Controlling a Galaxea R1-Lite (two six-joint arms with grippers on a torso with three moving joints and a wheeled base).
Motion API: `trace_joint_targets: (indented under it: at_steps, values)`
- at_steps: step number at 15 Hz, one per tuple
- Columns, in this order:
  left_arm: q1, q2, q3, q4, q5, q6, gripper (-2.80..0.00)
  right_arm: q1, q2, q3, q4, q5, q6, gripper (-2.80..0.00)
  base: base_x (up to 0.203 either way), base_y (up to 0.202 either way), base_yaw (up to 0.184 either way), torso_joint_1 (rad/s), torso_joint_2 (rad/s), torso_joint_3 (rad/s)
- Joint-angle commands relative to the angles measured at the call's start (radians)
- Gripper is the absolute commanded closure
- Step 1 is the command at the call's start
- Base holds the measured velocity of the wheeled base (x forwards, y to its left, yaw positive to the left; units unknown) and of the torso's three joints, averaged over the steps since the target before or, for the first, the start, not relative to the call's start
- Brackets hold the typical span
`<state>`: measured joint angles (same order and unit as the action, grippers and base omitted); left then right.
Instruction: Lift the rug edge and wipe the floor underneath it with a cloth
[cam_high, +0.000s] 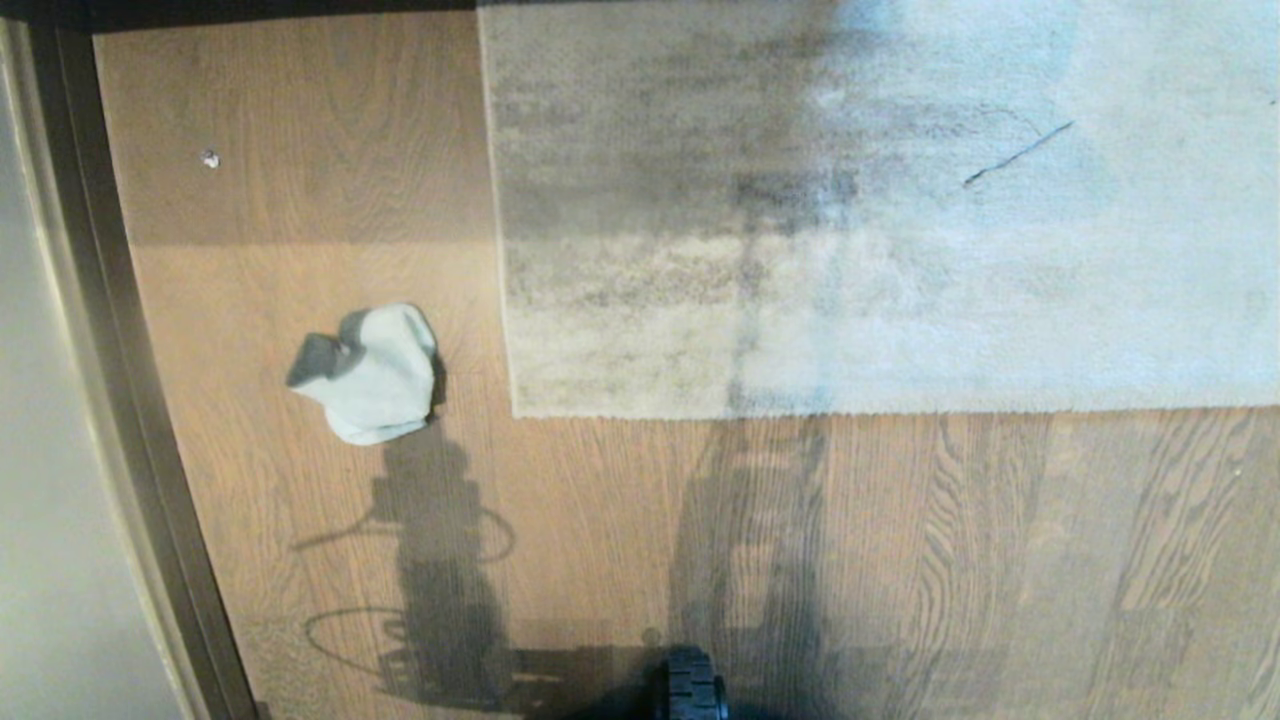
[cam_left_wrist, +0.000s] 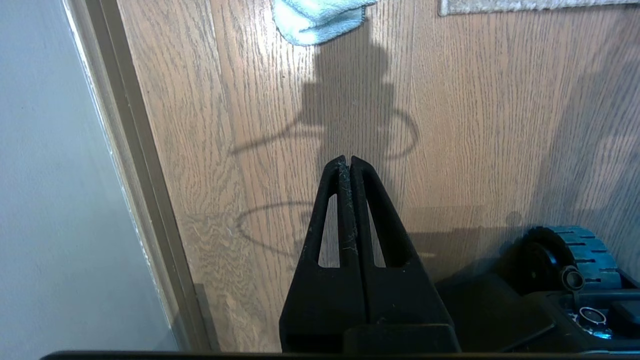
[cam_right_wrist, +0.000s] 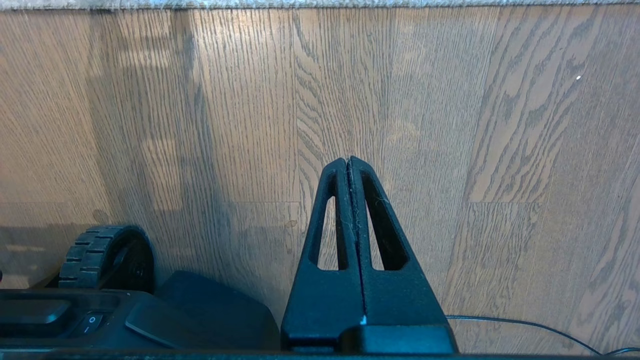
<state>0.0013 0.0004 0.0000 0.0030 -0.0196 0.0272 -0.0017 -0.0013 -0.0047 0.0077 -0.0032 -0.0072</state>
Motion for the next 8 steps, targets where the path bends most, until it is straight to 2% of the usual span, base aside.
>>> trace_joint_targets:
  at_steps: [1, 8]
  values:
    - [0.0, 0.0, 0.0, 0.0, 0.0, 0.0, 0.0, 0.0, 0.001, 0.0, 0.0, 0.0, 0.0, 0.0, 0.0, 0.0, 0.0, 0.0, 0.0, 0.0]
    - [0.0, 0.0, 0.0, 0.0, 0.0, 0.0, 0.0, 0.0, 0.001, 0.0, 0.0, 0.0, -0.002, 0.0, 0.0, 0.0, 0.0, 0.0, 0.0, 0.0]
